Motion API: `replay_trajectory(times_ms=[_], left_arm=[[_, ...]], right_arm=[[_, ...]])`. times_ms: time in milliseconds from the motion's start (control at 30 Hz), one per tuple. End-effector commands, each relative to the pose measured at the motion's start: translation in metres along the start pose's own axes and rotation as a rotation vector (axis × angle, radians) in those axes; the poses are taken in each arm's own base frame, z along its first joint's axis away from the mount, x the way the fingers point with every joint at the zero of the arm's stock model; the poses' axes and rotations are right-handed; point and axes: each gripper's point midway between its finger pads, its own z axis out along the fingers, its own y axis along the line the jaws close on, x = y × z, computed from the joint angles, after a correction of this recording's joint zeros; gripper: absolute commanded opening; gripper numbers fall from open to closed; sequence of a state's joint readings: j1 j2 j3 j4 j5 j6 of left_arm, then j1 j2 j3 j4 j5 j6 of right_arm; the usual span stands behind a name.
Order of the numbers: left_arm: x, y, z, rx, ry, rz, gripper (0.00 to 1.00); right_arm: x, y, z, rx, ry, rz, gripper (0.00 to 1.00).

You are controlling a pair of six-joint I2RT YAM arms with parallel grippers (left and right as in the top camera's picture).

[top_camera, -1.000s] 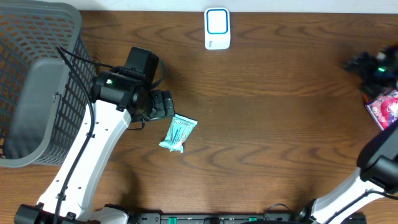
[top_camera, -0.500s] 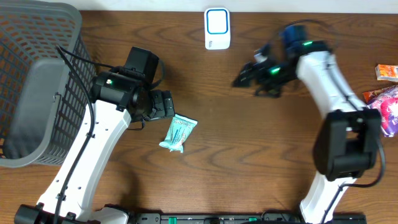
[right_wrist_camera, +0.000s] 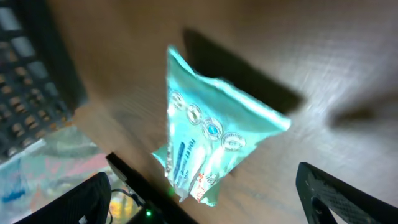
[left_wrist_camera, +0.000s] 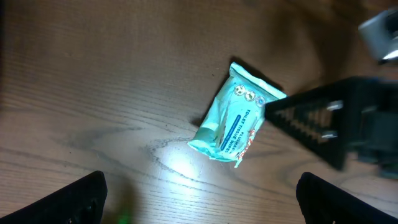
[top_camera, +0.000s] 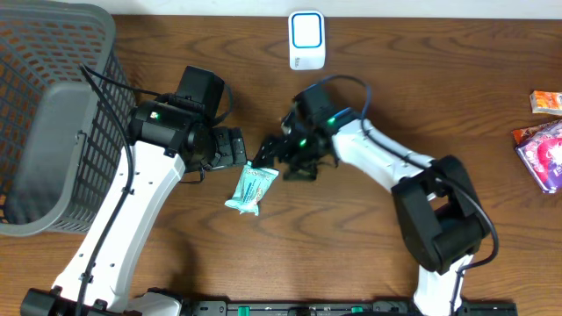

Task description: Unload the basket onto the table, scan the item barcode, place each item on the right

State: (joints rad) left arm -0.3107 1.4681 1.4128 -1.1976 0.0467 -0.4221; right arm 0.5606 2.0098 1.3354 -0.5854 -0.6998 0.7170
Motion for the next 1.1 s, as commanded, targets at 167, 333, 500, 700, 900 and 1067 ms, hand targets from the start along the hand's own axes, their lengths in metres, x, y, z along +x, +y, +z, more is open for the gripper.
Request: replay_trajectory(times_ms=[167,333,500,700,900,1067], left_arm=[[0.001,0.002,0.002,-0.011,0.004,0.008,0.98],[0.001,0.002,0.002,-0.011,0.004,0.008,0.98],[0.001,0.002,0.002,-0.012,0.004,0.008,0.98],[0.001,0.002,0.002,-0.012,0.004,0.008,0.98],[0.001,0.002,0.002,-0.012,0.004,0.008,0.98],[0.001,0.002,0.002,-0.012,0.004,0.008,0.98]], right_arm=[[0.023,-0.007,0.034,0.097,-0.034,0.166,0.83],[0.03,-0.009,0.045,0.095,-0.04,0.166,0.7],[0.023,-0.018,0.042,0.133,-0.072,0.11,0.25],[0.007,-0.034,0.023,0.157,-0.076,-0.02,0.01],[-0.019,-0.068,-0.022,0.24,-0.081,-0.12,0.01],[-0.046,-0.106,-0.071,0.349,-0.143,-0.056,0.01]])
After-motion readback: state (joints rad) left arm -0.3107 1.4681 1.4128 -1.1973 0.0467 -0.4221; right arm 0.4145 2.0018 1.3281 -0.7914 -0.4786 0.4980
